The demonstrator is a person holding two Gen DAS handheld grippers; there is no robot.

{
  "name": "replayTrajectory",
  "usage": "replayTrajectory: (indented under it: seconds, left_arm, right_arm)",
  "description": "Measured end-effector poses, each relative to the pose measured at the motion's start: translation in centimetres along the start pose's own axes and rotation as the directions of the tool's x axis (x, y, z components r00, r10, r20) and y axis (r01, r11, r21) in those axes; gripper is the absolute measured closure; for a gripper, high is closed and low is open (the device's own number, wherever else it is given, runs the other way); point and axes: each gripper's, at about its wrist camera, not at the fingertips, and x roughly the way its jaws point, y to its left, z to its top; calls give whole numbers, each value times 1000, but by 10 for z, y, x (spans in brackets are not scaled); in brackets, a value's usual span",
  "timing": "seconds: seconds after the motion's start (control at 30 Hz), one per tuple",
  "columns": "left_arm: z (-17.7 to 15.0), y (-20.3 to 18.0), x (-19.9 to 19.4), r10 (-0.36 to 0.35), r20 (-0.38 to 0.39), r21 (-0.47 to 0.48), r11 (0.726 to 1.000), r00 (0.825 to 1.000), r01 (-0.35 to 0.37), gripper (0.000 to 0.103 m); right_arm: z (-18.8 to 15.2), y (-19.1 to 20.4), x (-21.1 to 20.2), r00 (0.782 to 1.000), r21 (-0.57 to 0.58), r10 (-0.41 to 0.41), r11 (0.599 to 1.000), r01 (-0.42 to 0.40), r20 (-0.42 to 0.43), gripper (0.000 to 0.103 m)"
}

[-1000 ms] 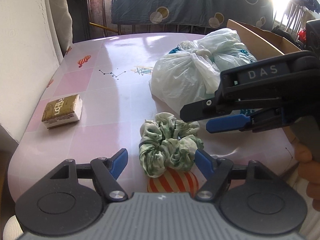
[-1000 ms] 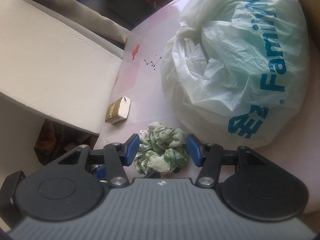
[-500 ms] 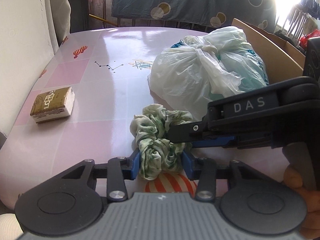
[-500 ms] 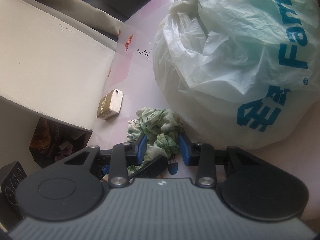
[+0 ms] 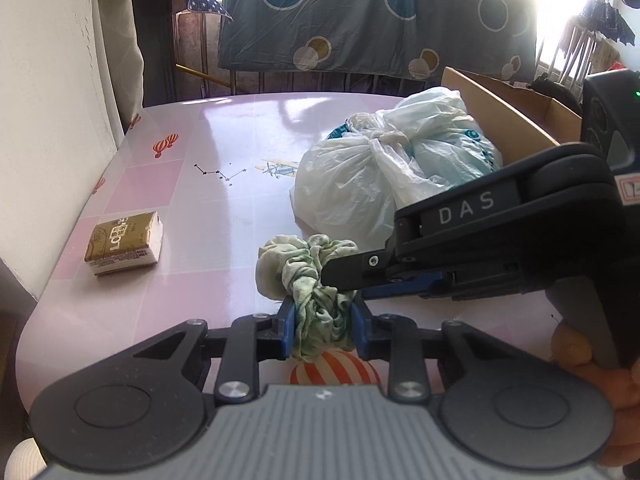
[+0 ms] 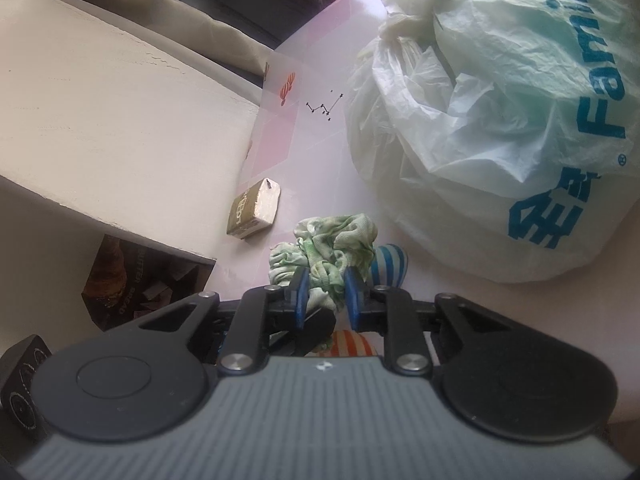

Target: Organize soft objects

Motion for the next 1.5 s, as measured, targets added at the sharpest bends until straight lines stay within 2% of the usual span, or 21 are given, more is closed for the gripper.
replayTrajectory:
  seconds: [0.23, 0.37, 0.53, 0.67, 0.8, 0.93, 1.03, 1.1, 1.27, 1.33, 1.43, 1.5]
  left_arm:
    - [13, -11, -34, 11, 85, 47, 999, 996, -15, 74]
    - [28, -27, -54, -7, 148, 104, 994, 989, -9, 74]
    - [57, -63, -72, -92, 213, 197, 979, 973, 49, 74]
    - [81, -107, -73, -205, 221, 273, 952, 953, 142, 74]
    - [99, -171, -65, -324, 192, 370, 898, 926, 238, 74]
    - [105, -234, -45, -414, 108, 436, 837, 904, 331, 74]
    - [107, -272, -23, -444, 39, 465, 801, 895, 377, 74]
    - [106, -293, -7, -448, -9, 472, 786, 894, 399, 74]
    - [100, -322, 32, -412, -101, 494, 769, 906, 405, 73]
    - [100, -323, 47, -387, -139, 495, 770, 912, 402, 65]
    - [102, -319, 64, -369, -181, 466, 784, 912, 410, 65]
    - [104, -314, 68, -372, -191, 442, 794, 908, 418, 63]
  right_arm:
    - [3, 20, -28, 998, -31, 44, 999, -42, 49, 85]
    - [8, 29, -58, 992, -52, 62, 997, -57, 106, 85]
    - [19, 29, -113, 976, -74, 57, 996, -42, 211, 85]
    - [28, 11, -174, 951, -68, 12, 998, 9, 309, 85]
    - [30, -24, -239, 921, -18, -56, 998, 68, 386, 84]
    - [30, -71, -291, 893, 68, -143, 990, 126, 426, 83]
    - [26, -109, -315, 880, 138, -204, 978, 160, 429, 83]
    - [25, -132, -322, 873, 171, -243, 968, 186, 424, 83]
    - [31, -169, -321, 867, 184, -315, 947, 262, 386, 80]
    - [40, -181, -314, 865, 176, -350, 936, 305, 360, 76]
    - [50, -197, -308, 861, 175, -391, 920, 351, 326, 73]
    - [53, -204, -305, 866, 175, -387, 921, 348, 315, 71]
